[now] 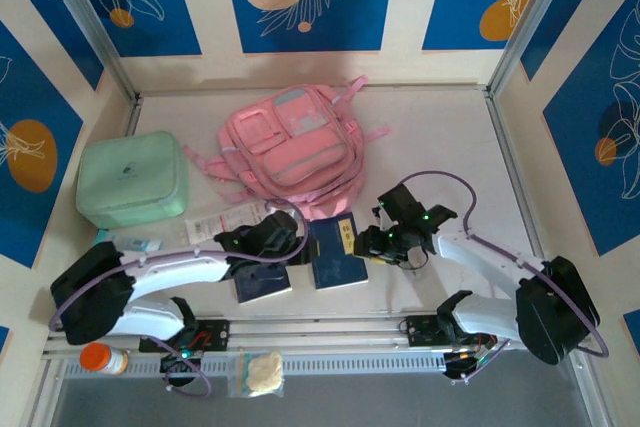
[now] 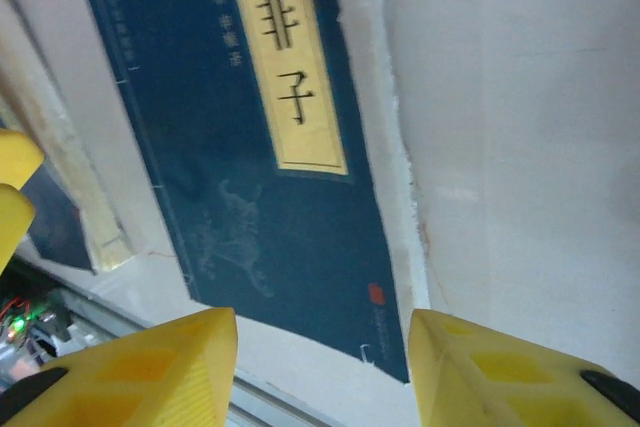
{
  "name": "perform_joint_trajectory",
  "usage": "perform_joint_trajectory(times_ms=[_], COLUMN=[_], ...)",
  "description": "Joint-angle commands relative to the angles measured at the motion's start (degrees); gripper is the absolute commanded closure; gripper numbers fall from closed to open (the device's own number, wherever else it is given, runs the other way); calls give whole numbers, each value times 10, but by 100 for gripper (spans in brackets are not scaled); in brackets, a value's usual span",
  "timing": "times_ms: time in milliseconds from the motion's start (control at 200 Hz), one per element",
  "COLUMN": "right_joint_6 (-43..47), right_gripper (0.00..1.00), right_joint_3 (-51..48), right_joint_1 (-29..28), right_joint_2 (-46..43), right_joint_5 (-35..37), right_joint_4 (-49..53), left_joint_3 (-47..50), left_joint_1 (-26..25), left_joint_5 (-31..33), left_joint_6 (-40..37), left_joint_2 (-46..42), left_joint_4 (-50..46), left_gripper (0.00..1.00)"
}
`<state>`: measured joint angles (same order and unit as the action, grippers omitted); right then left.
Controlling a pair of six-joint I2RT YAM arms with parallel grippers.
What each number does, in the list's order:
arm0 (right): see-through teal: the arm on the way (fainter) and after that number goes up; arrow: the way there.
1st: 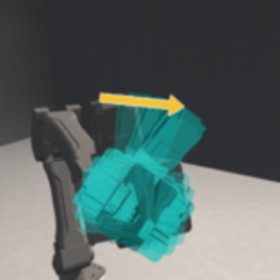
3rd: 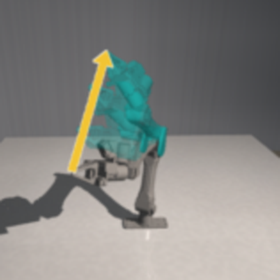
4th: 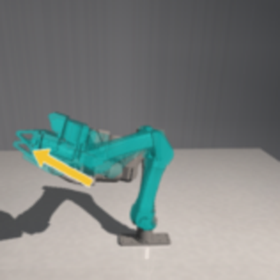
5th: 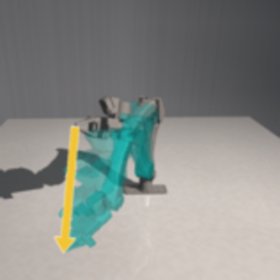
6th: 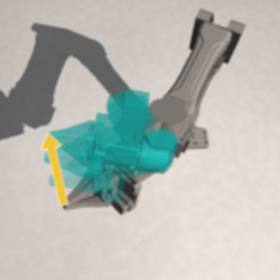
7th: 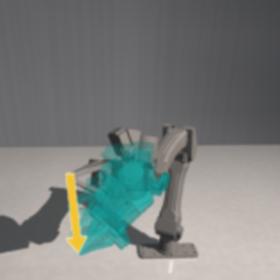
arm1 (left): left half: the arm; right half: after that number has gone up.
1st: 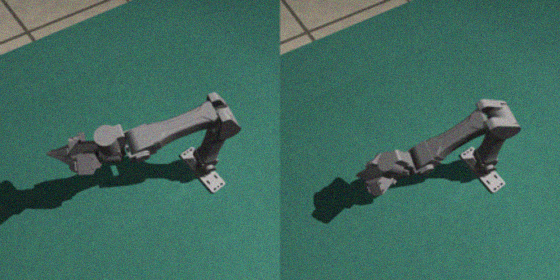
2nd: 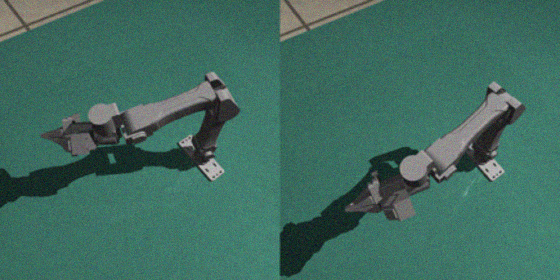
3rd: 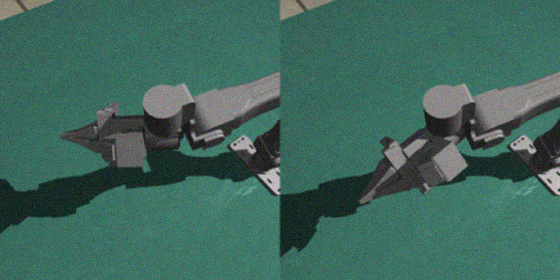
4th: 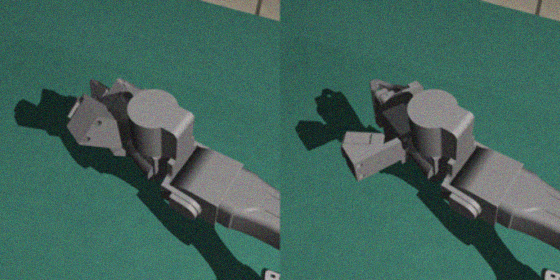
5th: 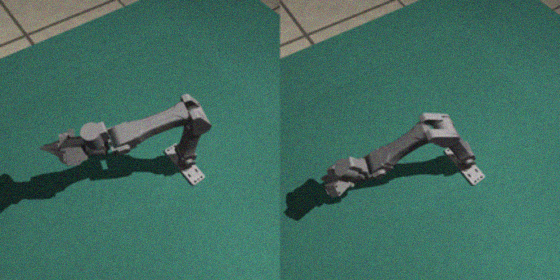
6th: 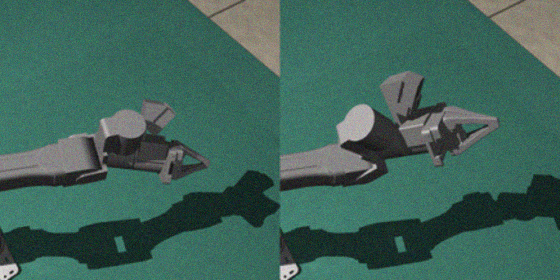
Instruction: Pack books, pencil case, and school supplies into a backpack
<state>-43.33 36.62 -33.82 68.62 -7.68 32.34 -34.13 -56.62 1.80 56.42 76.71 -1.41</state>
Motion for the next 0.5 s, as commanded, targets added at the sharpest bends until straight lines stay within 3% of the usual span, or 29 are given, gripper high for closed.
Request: perform_joint_trajectory(times_ms=[0, 235, 495], right_joint_6=[-13, -5, -6], right_gripper=[49, 48, 47], right_joint_3=[-2, 4, -14], right_joint_1=[-2, 0, 0], right_joint_2=[22, 83, 112], right_joint_5=[17, 11, -28], right_joint_4=[-24, -61, -118], left_joint_3=[0, 10, -6], left_joint_1=[-11, -11, -11], left_joint_5=[26, 8, 10], left_joint_6=[52, 67, 62], left_joint_2=[39, 107, 147], left_joint_4=[67, 158, 137], left_gripper=[49, 51, 54])
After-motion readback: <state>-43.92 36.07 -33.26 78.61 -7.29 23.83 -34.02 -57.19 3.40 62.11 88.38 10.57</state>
